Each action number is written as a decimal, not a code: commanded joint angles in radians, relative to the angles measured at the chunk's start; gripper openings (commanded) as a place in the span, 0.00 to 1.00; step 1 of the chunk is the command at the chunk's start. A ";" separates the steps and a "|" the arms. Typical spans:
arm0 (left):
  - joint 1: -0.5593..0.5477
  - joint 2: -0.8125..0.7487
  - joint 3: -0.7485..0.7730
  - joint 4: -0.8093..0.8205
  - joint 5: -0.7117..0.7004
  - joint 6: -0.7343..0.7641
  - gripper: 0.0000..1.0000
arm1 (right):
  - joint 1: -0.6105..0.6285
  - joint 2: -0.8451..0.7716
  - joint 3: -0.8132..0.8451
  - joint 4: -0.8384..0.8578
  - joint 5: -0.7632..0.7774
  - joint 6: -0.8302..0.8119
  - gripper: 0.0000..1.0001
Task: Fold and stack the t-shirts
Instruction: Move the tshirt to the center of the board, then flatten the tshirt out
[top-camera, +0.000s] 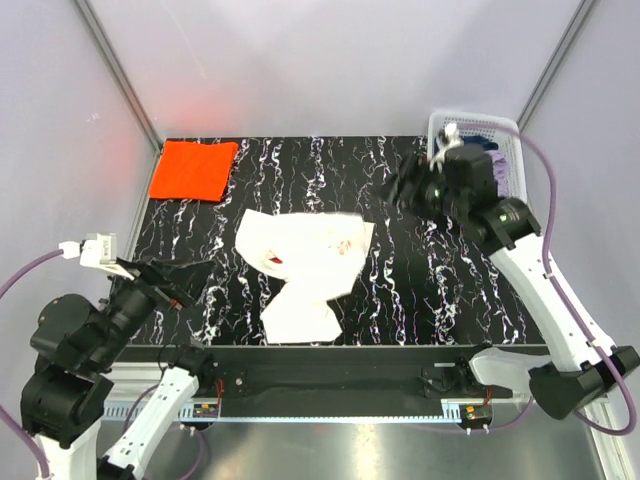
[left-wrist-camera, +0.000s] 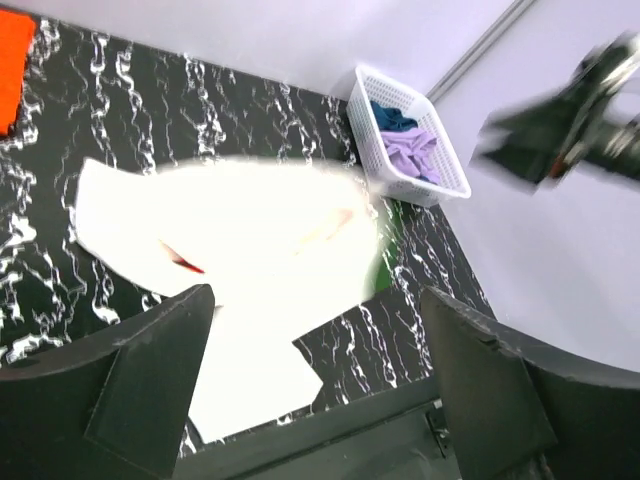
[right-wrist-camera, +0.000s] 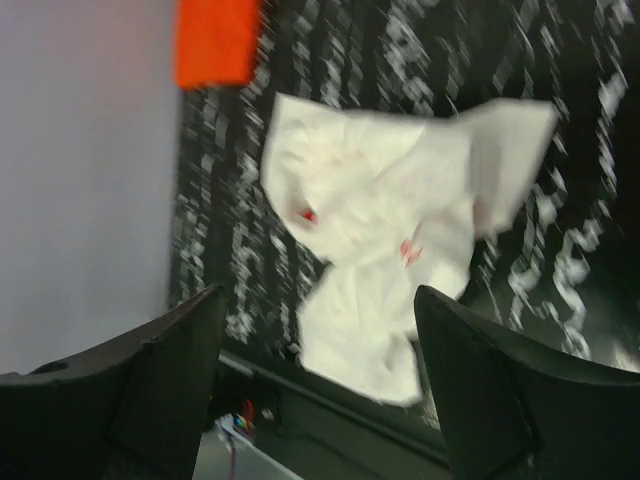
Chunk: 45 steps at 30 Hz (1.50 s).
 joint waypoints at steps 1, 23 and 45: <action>-0.003 0.037 -0.024 -0.070 0.004 -0.026 0.90 | -0.002 -0.153 -0.199 -0.158 -0.030 -0.037 0.84; 0.020 0.938 -0.102 0.302 0.222 -0.008 0.84 | 0.001 0.217 -0.277 -0.020 -0.095 -0.084 0.80; -0.607 1.049 -0.168 0.446 -0.164 0.078 0.53 | -0.168 0.179 -0.384 -0.215 -0.070 -0.092 0.72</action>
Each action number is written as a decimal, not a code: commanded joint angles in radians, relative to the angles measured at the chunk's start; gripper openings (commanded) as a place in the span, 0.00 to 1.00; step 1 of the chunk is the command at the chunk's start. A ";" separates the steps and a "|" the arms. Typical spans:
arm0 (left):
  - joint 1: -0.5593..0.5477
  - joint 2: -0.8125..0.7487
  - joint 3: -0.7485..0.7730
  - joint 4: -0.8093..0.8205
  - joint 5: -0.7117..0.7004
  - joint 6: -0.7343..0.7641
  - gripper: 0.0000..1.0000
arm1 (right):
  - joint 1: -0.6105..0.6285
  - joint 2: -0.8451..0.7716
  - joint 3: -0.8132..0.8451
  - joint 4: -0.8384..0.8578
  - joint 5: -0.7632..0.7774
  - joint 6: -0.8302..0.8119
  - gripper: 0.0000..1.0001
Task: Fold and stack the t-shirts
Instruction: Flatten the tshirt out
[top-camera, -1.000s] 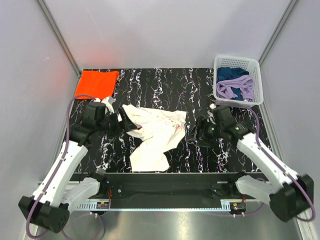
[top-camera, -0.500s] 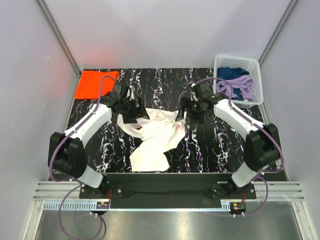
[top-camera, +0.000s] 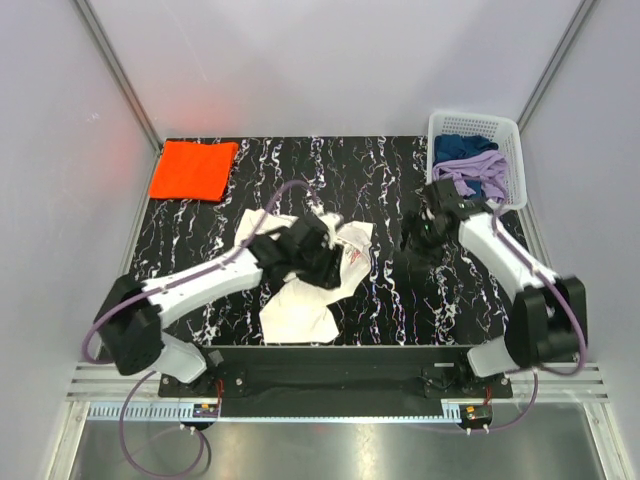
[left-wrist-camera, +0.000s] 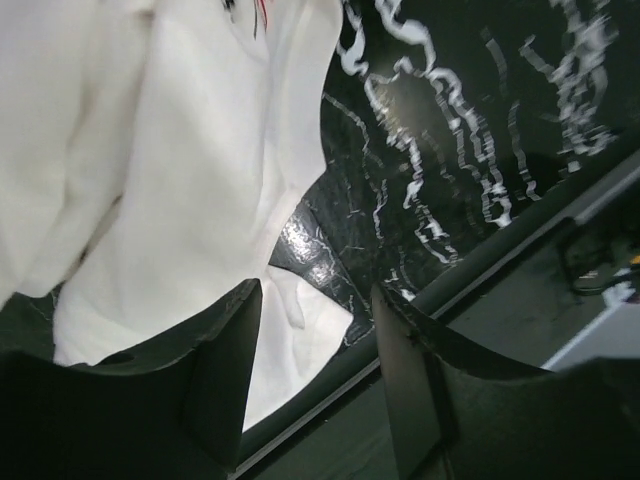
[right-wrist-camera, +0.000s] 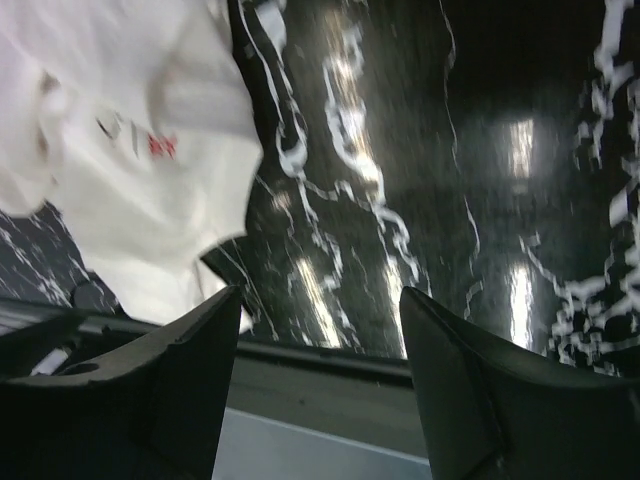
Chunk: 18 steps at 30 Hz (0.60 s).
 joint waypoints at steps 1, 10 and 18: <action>-0.095 0.098 0.050 -0.005 -0.194 -0.004 0.52 | 0.010 -0.168 -0.101 -0.077 -0.007 0.058 0.71; -0.193 0.452 0.295 -0.074 -0.343 -0.012 0.56 | -0.015 -0.392 -0.154 -0.214 0.059 0.063 0.66; -0.193 0.597 0.387 -0.139 -0.326 -0.029 0.54 | -0.016 -0.481 -0.164 -0.241 0.019 0.070 0.66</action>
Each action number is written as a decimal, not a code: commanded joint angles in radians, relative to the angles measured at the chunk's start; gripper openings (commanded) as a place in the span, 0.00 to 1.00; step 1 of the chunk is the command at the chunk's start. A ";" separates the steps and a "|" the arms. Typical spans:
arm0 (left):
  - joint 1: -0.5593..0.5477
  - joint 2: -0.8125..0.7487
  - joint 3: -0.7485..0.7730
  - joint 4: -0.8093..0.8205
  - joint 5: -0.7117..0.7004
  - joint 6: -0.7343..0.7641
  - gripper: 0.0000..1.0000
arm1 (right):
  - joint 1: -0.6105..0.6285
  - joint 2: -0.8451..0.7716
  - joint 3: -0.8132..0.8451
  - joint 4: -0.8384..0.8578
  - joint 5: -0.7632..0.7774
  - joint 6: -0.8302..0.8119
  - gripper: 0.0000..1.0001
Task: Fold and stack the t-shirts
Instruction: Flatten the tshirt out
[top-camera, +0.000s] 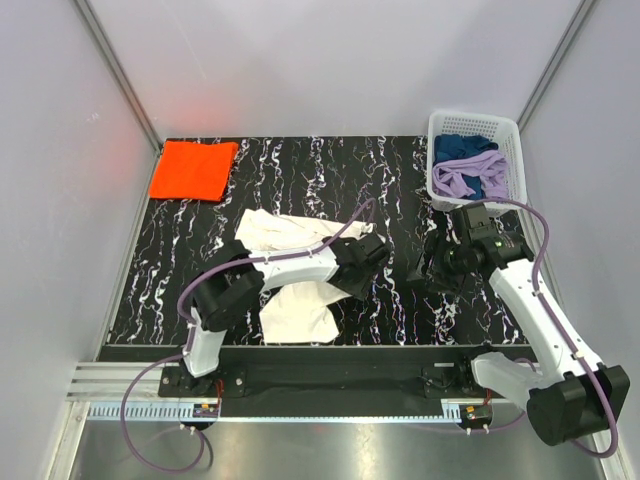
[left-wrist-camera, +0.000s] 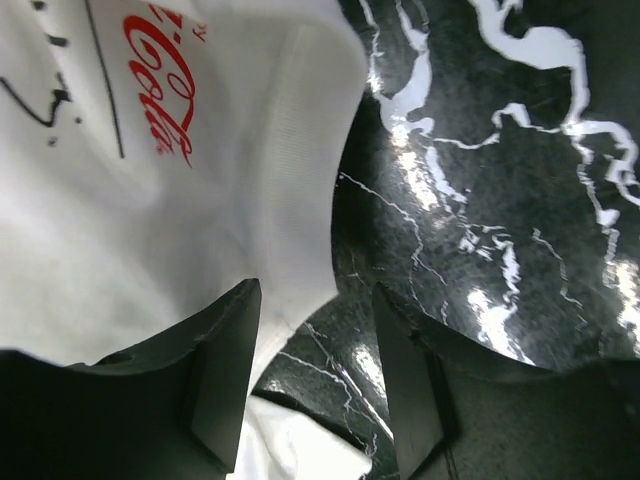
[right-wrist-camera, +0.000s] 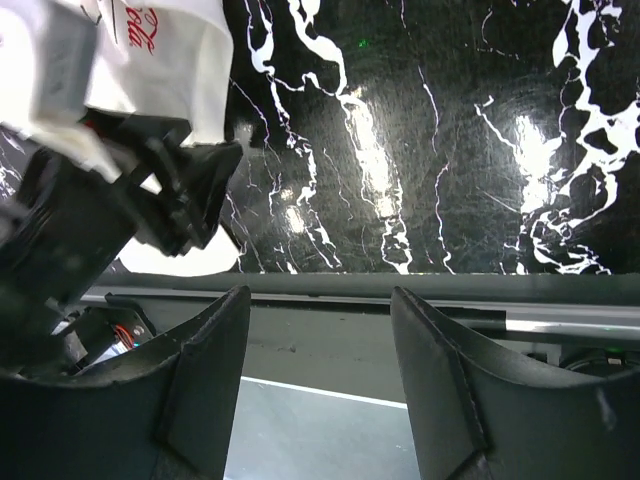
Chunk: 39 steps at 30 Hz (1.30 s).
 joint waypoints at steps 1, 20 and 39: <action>0.001 0.043 0.060 -0.040 -0.038 -0.021 0.54 | -0.003 -0.022 0.006 -0.025 -0.001 -0.003 0.66; 0.338 -0.429 0.188 -0.279 0.094 0.033 0.00 | 0.008 0.186 -0.086 0.208 -0.353 -0.068 0.63; 0.832 -0.957 -0.029 -0.406 0.094 0.050 0.00 | 0.172 0.902 0.445 0.443 -0.173 0.165 0.71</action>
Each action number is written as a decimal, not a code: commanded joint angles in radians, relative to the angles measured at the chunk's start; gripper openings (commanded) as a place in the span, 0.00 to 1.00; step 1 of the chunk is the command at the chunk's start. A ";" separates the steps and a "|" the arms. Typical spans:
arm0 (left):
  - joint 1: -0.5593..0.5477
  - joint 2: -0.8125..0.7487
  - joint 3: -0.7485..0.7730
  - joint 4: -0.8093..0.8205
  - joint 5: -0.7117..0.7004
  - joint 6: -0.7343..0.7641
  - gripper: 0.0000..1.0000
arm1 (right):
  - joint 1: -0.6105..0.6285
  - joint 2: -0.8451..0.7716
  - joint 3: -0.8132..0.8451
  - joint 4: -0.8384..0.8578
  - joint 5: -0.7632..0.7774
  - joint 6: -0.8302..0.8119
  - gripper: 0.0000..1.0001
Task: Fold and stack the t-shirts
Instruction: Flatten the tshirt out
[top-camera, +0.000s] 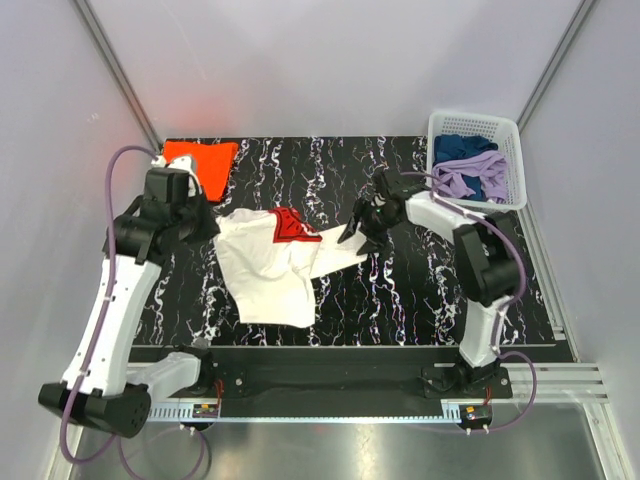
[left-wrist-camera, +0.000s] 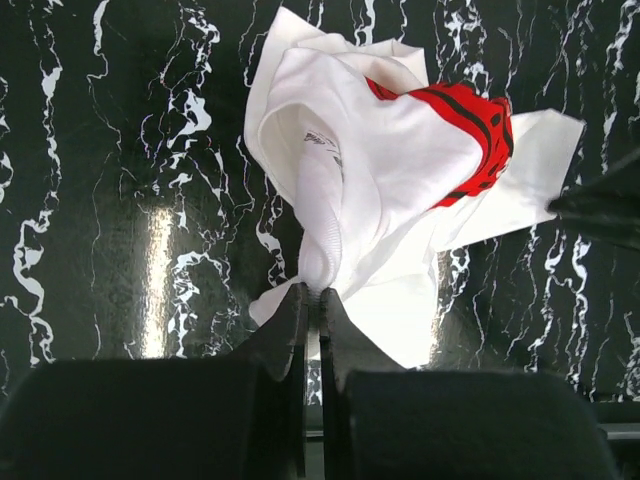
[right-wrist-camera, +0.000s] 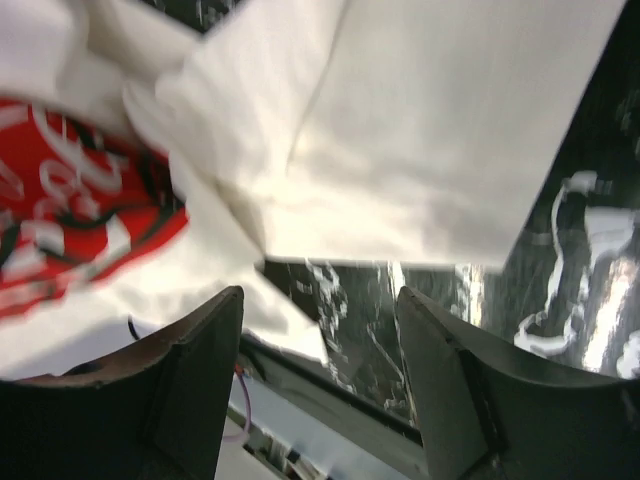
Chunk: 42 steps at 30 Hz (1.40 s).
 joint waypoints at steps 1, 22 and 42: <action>0.015 -0.089 0.006 0.029 -0.010 -0.046 0.00 | 0.018 0.107 0.162 -0.094 0.137 0.064 0.70; 0.018 -0.137 0.127 -0.032 0.070 -0.066 0.00 | 0.081 0.200 0.134 -0.076 0.324 0.058 0.45; 0.018 -0.325 0.584 -0.130 -0.491 -0.095 0.00 | 0.062 -0.620 0.629 -0.439 1.042 -0.299 0.00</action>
